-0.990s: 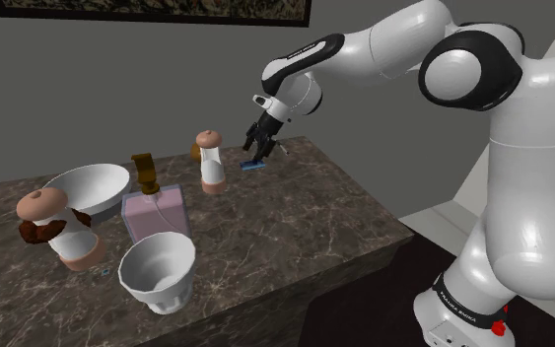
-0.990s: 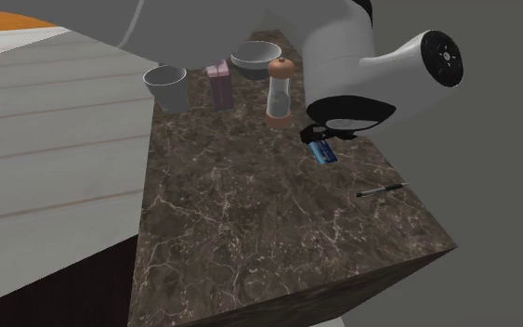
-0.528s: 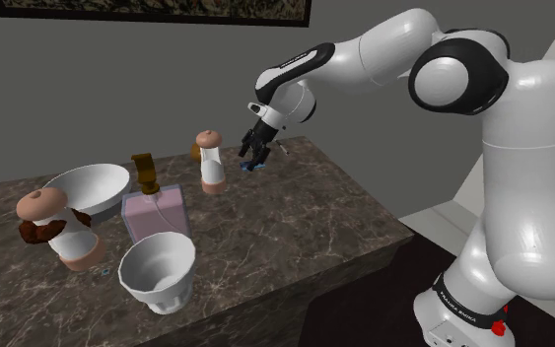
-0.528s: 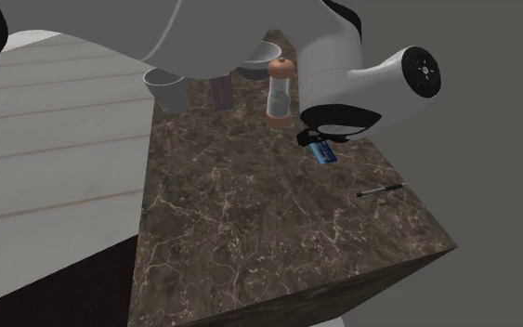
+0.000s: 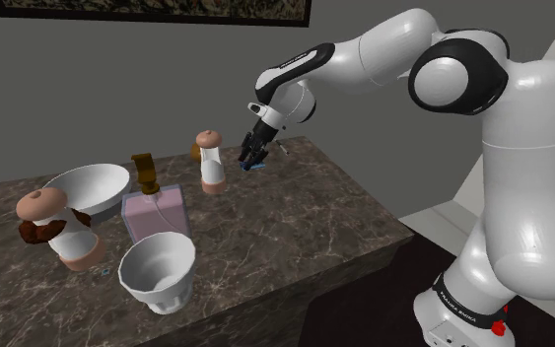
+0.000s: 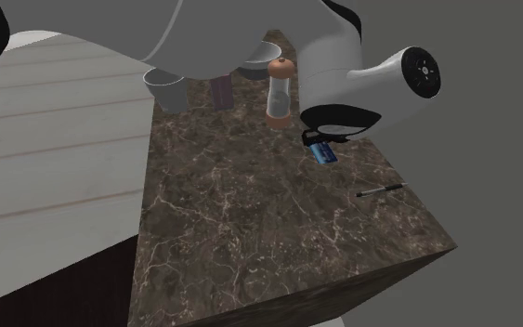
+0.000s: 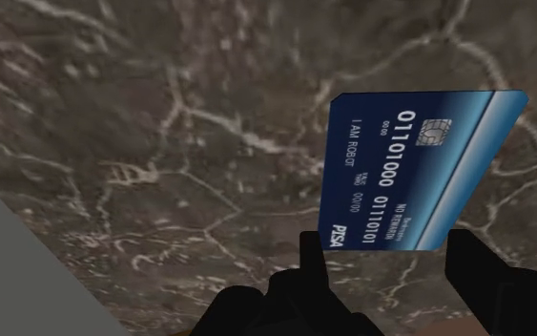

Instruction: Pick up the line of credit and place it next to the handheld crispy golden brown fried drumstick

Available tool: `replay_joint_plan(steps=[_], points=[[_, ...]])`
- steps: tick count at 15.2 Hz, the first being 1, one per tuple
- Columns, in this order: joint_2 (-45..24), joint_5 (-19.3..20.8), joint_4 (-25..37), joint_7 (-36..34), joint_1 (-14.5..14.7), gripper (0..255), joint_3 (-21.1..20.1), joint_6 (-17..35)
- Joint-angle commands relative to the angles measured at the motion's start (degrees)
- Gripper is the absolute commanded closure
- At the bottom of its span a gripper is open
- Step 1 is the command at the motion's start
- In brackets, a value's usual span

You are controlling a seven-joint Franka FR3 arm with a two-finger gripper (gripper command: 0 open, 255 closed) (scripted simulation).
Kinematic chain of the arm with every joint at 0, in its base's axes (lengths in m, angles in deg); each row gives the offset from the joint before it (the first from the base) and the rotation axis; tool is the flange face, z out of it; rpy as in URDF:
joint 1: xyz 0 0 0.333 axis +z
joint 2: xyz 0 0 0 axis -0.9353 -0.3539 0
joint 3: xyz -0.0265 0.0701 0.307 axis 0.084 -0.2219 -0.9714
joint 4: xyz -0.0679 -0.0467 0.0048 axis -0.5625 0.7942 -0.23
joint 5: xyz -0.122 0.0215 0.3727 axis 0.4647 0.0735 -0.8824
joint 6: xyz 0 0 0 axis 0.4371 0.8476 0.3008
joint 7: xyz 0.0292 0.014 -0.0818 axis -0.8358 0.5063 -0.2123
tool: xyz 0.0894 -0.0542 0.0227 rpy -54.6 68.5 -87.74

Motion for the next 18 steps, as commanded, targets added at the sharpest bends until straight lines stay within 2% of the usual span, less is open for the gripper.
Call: replay_joint_plan(steps=[1,7,18], points=[[-0.01,0.00,-0.01,0.00,0.00,255,-0.01,0.00],[-0.02,0.00,0.00,0.00,0.01,255,-0.01,0.00],[4.21,3.77,1.88,-5.00,0.64,255,1.36,-4.59]])
